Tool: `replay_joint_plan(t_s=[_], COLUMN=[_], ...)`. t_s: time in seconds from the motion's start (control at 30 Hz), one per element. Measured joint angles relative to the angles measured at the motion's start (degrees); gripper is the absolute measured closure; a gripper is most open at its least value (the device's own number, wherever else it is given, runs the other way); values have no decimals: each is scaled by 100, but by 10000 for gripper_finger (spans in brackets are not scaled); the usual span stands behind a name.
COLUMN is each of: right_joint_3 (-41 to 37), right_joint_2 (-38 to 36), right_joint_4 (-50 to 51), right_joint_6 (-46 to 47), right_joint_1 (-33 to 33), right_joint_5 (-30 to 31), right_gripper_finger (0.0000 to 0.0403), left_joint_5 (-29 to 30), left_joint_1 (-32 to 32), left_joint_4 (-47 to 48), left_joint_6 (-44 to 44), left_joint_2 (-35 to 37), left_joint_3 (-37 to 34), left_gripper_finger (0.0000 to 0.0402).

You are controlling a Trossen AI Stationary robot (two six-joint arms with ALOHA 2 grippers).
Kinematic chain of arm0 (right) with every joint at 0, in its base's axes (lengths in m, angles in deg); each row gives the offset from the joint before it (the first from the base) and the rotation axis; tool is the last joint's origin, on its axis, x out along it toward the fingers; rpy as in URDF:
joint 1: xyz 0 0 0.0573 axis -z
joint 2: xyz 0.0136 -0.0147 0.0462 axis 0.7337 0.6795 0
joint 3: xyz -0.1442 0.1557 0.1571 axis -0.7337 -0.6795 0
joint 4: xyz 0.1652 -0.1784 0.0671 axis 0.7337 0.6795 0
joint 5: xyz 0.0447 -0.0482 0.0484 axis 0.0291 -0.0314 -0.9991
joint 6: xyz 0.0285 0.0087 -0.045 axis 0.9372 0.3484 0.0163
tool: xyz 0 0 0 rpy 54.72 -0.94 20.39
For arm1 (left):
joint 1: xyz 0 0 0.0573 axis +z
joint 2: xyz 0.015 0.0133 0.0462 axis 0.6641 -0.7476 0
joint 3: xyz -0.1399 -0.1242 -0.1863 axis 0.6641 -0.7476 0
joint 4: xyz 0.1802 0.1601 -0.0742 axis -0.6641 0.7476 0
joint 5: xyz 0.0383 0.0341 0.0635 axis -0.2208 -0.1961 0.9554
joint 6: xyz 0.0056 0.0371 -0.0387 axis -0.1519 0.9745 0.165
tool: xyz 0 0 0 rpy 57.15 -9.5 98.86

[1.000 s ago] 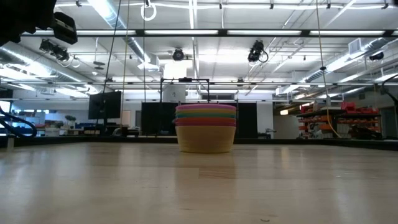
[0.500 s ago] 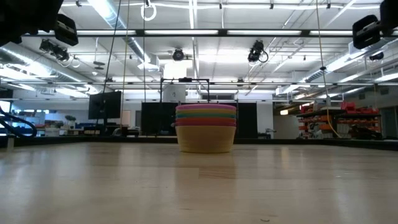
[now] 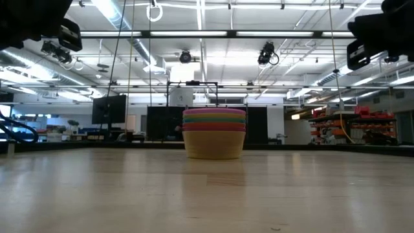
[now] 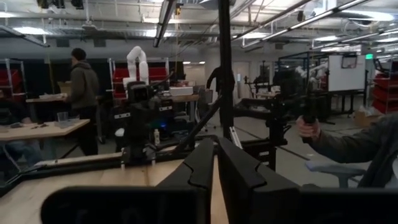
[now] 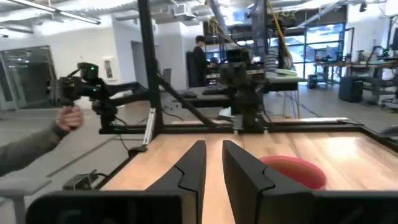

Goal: Nest bowls inside each other
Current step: Return to Home Position

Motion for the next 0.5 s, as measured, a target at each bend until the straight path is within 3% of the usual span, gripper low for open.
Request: replay_joint_plan(t_s=[0.3,0.5], right_joint_3=[0,0], right_joint_2=[0,0], right_joint_4=[-2,23], right_joint_6=[-16,55], right_joint_1=[1396,2182], right_joint_5=[-1344,-1565], right_gripper_finger=[341,341], left_joint_5=[1,2], left_joint_1=[338,495], left_joint_4=[59,139], left_joint_6=[-187,-213], left_joint_2=[0,0], left_joint_3=[0,0], left_gripper_finger=[370,378])
